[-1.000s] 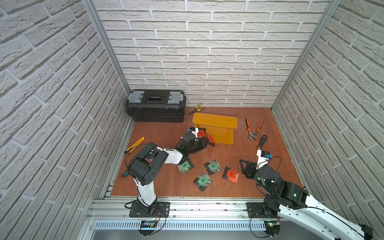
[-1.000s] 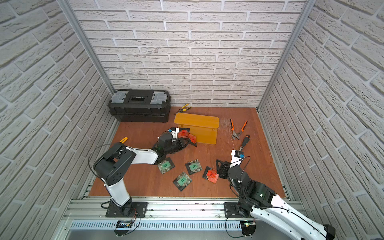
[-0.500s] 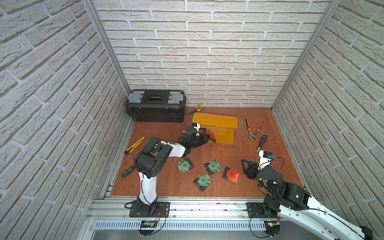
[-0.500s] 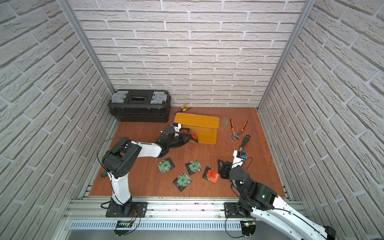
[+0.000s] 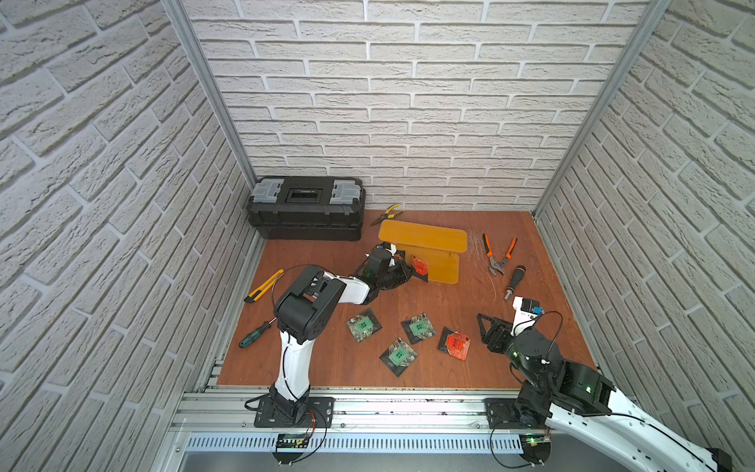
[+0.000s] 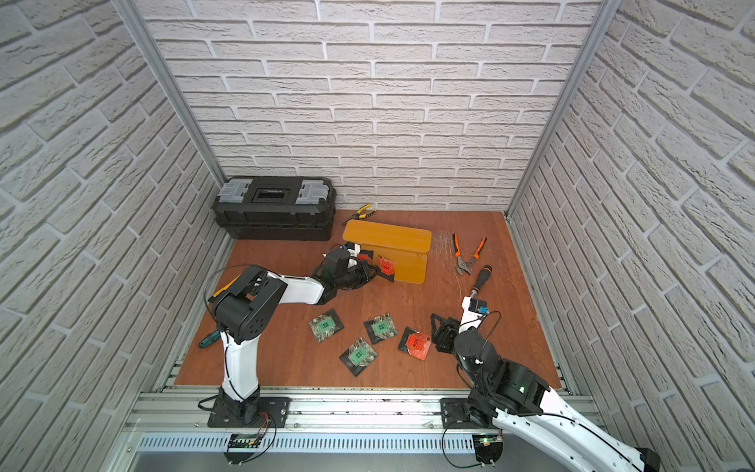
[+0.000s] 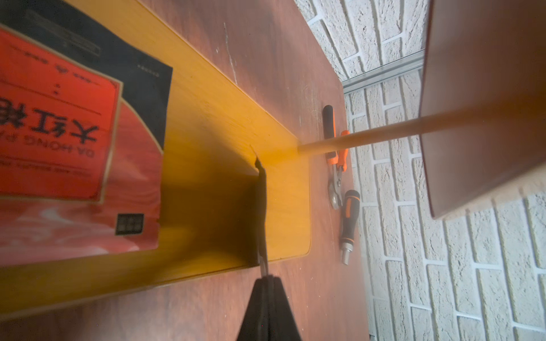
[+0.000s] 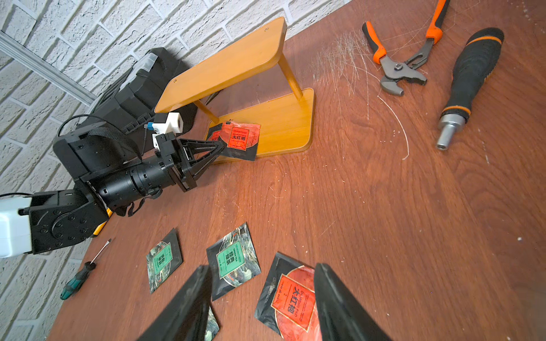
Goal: Place the tea bags on the shelf by color
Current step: Place the tea bag on the shelf.
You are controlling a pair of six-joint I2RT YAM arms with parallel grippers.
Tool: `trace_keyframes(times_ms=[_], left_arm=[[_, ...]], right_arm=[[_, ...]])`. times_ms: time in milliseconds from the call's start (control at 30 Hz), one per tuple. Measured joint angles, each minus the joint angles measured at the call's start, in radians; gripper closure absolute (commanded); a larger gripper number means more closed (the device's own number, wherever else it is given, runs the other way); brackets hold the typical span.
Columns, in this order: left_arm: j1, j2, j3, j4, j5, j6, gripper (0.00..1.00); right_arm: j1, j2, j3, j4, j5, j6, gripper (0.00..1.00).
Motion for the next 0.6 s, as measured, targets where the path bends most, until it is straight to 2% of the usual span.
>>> trace_keyframes(times_ms=[600], left_arm=[[0.022,0.020,0.013,-0.013,-0.016,-0.026,1.00]], right_arm=[[0.000,-0.016,0.000,-0.028,0.005,0.001,0.40]])
